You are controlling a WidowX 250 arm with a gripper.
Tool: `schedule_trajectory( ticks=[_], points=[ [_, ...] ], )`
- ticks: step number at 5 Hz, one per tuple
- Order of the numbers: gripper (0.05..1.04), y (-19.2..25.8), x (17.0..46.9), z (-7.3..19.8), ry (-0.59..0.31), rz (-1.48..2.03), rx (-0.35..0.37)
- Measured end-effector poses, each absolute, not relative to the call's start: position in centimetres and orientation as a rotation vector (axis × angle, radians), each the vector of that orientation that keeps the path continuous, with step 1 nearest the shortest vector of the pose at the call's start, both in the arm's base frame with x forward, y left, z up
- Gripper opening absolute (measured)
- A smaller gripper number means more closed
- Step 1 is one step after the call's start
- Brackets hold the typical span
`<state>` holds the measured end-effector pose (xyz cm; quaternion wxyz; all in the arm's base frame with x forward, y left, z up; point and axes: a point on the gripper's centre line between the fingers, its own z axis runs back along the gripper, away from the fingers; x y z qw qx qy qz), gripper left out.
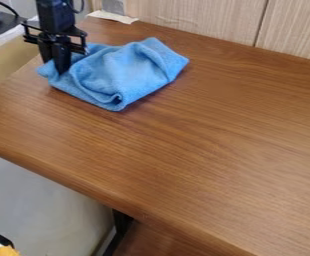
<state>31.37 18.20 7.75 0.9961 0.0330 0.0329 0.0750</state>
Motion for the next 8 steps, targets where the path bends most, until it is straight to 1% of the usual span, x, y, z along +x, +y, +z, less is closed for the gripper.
schedule_trajectory(
  ticks=[1, 2, 3, 4, 5, 6, 7, 8],
  points=[
    [0.096, 19.2, 30.8, 8.4, 0.097, 0.186, 0.118],
    [0.096, 19.0, 31.1, 9.2, 0.092, 0.18, 0.123],
    [0.096, 17.9, 32.2, 12.0, 0.019, 0.158, 0.115],
    [0.096, 15.6, 33.6, 13.6, -0.005, 0.128, 0.075],
    [0.096, 12.7, 34.6, 15.2, -0.043, 0.056, 0.053],
    [0.095, 9.1, 35.4, 16.3, -0.101, -0.053, 0.038],
    [0.095, 6.1, 35.0, 14.7, -0.073, -0.155, 0.011],
    [0.095, 5.0, 34.3, 13.0, -0.034, -0.191, 0.016]
  ],
)
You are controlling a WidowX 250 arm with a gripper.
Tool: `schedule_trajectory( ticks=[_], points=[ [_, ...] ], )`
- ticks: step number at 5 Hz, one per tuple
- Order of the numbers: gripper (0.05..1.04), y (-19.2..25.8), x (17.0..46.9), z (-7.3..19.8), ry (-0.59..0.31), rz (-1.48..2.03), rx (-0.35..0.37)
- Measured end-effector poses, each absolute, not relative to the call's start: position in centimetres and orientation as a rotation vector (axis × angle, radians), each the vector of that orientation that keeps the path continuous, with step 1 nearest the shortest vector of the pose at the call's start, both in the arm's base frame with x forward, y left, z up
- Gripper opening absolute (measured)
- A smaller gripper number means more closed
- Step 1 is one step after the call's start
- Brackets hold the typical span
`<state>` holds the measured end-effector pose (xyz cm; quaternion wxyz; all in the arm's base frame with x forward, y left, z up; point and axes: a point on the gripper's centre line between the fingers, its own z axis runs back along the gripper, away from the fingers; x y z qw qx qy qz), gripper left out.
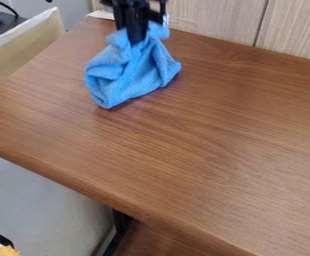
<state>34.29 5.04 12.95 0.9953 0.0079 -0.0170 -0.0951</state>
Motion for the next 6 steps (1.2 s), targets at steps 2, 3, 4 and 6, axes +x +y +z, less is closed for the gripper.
schedule_trajectory(
  ticks=[2, 3, 4, 6],
  points=[
    [0.095, 5.2, 33.2, 10.4, -0.009, -0.199, 0.035],
    [0.095, 5.7, 32.9, 8.7, 0.014, -0.184, 0.033],
    [0.095, 6.0, 32.7, 7.5, 0.035, -0.18, 0.055],
    [0.127, 6.2, 32.6, 7.3, 0.035, -0.165, 0.057]
  ],
)
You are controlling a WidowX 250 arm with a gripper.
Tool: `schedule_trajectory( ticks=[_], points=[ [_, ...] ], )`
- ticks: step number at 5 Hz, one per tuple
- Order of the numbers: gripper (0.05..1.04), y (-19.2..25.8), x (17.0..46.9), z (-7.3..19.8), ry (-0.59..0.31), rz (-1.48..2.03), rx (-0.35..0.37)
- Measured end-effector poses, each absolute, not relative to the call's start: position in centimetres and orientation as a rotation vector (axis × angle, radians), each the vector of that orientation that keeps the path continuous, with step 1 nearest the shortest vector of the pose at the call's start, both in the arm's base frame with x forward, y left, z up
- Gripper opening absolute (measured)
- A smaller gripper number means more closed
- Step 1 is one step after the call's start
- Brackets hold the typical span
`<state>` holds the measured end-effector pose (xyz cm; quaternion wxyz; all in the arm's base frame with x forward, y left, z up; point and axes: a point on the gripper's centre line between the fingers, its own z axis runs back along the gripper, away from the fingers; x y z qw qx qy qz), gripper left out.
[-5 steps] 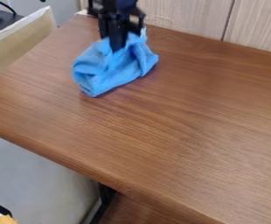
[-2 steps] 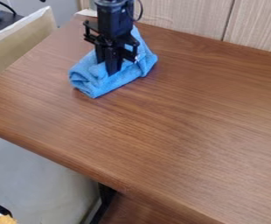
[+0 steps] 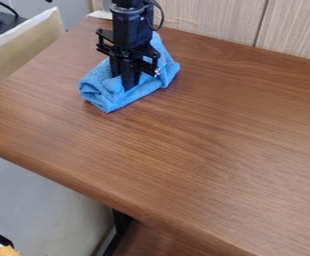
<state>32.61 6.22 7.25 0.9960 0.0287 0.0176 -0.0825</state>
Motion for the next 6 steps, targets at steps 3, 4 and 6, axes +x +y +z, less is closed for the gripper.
schedule_trajectory(
  ticks=[3, 4, 6],
  points=[
    [0.879, 6.9, 32.0, 7.5, 0.069, -0.1, 0.088],
    [1.008, 7.3, 31.9, 8.3, 0.053, -0.094, 0.119],
    [1.001, 7.1, 31.9, 8.5, 0.051, -0.105, 0.127]
  ],
)
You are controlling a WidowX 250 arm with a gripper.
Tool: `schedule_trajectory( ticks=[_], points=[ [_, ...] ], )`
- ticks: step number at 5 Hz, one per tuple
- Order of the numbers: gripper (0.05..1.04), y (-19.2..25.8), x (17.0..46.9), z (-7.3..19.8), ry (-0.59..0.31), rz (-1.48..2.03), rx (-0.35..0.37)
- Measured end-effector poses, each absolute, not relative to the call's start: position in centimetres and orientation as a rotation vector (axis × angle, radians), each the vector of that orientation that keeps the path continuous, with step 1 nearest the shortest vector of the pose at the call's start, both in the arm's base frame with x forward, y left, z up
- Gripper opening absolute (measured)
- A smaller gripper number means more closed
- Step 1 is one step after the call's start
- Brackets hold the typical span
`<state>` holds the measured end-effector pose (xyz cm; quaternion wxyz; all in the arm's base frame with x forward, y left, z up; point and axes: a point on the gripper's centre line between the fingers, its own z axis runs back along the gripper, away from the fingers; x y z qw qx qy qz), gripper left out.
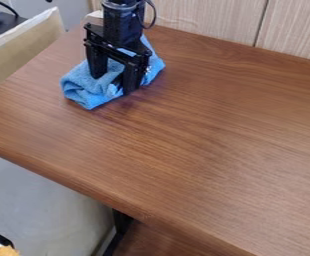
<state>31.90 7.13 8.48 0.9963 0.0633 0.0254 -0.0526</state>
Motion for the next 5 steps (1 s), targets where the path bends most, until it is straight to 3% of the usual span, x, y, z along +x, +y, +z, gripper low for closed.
schedule_trajectory(
  ticks=[4, 5],
  points=[
    [1.001, 6.3, 30.6, 17.3, -0.151, -0.069, 0.148],
    [1.001, 7.2, 30.2, 17.3, -0.162, -0.011, 0.097]
  ],
)
